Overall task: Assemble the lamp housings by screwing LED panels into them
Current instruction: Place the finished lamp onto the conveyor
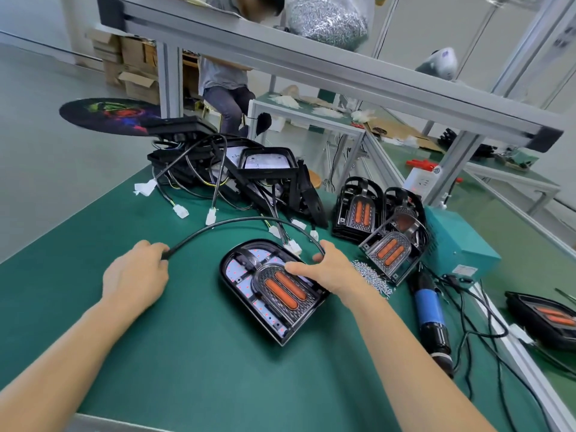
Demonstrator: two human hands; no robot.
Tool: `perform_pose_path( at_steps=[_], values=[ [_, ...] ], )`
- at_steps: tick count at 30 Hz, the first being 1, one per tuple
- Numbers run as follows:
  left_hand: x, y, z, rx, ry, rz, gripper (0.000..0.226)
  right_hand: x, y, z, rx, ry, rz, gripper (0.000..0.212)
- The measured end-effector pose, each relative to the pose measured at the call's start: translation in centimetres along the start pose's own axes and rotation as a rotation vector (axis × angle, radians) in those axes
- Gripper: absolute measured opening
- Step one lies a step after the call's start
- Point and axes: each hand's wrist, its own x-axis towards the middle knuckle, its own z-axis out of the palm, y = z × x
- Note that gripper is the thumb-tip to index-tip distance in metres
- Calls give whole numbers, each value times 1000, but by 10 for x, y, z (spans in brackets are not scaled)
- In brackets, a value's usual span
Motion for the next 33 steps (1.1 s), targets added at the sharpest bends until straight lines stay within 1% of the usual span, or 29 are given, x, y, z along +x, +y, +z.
perform_pose_path(
  at_steps=[2, 5, 7, 9, 12, 15, 17, 19, 22, 23, 25, 26, 28, 29, 33],
  values=[
    [-4, 8, 3, -7, -13, -2, 29, 0, 1, 0, -31, 29, -47, 94],
    [-15, 24, 8, -84, -54, -29, 24, 1, 3, 0, 22, 36, -47, 43],
    [-24, 35, 12, -172, -87, -47, 22, -2, 5, 2, 98, -4, -22, 27],
    [-32, 44, 17, -280, -126, -31, 19, -7, 5, 4, 136, -37, -17, 22],
    [-44, 55, 26, -518, -178, -14, 15, -15, 6, 9, 141, -16, -63, 18],
    [-56, 67, 30, -863, -223, -75, 15, -22, 10, 17, 228, 134, -153, 13],
    [-62, 77, 27, -1096, -243, -155, 23, -27, 12, 21, 339, 239, -187, 14],
    [-65, 86, 23, -1259, -277, -175, 25, -31, 11, 23, 408, 323, -207, 14],
    [-70, 103, 16, -1413, -367, -118, 34, -40, 10, 23, 441, 381, -254, 17],
    [-71, 108, 14, -1462, -379, -96, 31, -44, 10, 24, 440, 384, -273, 19],
    [-72, 116, 11, -1484, -337, -22, 17, -49, 12, 23, 458, 372, -291, 22],
    [-72, 120, 10, -1480, -299, 13, 20, -52, 13, 22, 476, 357, -291, 24],
    [-70, 124, 10, -1498, -239, 67, 37, -57, 16, 18, 524, 313, -288, 34],
    [-70, 126, 9, -1513, -220, 93, 41, -60, 16, 15, 558, 293, -290, 38],
    [-65, 142, 5, -1519, -231, 224, 42, -72, 19, -7, 631, 241, -304, 48]
  ],
)
